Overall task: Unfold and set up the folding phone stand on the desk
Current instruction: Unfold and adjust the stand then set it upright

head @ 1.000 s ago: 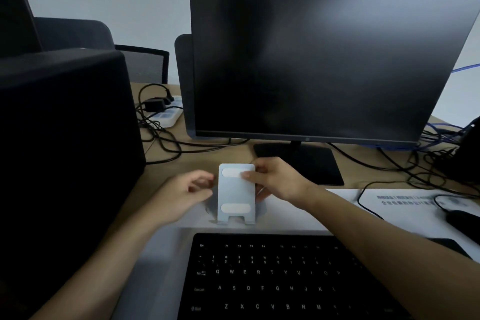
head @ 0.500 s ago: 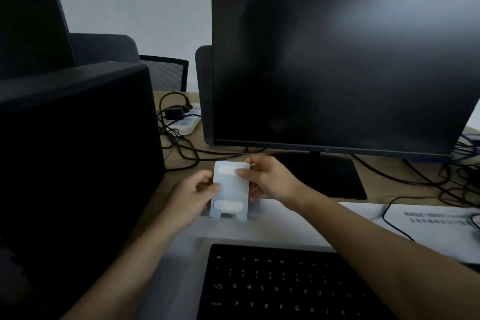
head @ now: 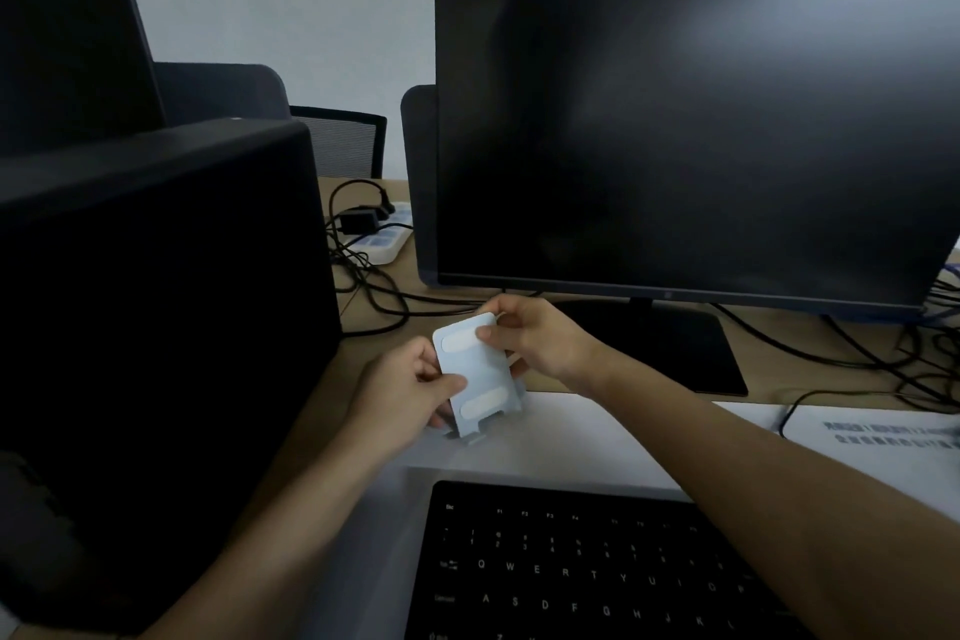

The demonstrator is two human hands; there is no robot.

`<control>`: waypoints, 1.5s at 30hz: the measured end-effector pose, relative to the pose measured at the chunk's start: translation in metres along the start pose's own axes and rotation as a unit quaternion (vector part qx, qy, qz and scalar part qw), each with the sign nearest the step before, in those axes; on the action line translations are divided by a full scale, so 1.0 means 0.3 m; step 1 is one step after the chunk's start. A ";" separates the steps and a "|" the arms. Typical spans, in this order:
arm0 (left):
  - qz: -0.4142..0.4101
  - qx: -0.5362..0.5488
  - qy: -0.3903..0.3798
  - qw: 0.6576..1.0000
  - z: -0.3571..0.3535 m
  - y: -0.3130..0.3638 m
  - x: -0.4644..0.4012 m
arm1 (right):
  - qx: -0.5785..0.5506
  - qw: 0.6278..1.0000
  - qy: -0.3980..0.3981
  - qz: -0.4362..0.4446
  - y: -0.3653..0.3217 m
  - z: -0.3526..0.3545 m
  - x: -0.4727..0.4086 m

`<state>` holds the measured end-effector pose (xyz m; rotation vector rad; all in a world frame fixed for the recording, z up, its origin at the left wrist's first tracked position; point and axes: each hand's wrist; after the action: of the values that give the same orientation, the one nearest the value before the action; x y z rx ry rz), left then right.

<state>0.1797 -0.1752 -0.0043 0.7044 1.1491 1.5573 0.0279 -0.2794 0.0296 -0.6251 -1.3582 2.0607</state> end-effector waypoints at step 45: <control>-0.090 -0.232 -0.103 0.963 -0.009 -0.118 -0.045 | -0.054 0.994 0.071 -0.055 0.041 0.020 0.069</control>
<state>0.1950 -0.1883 -0.0365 0.4205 0.6378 1.4835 0.0066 -0.2727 0.0192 -0.7125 -1.3953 1.8292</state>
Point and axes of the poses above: each hand's wrist, its own x-axis away from the middle knuckle, its own z-axis out of the back of the hand, y = z × x, and after that the axes turned 5 degrees about -y, right-handed
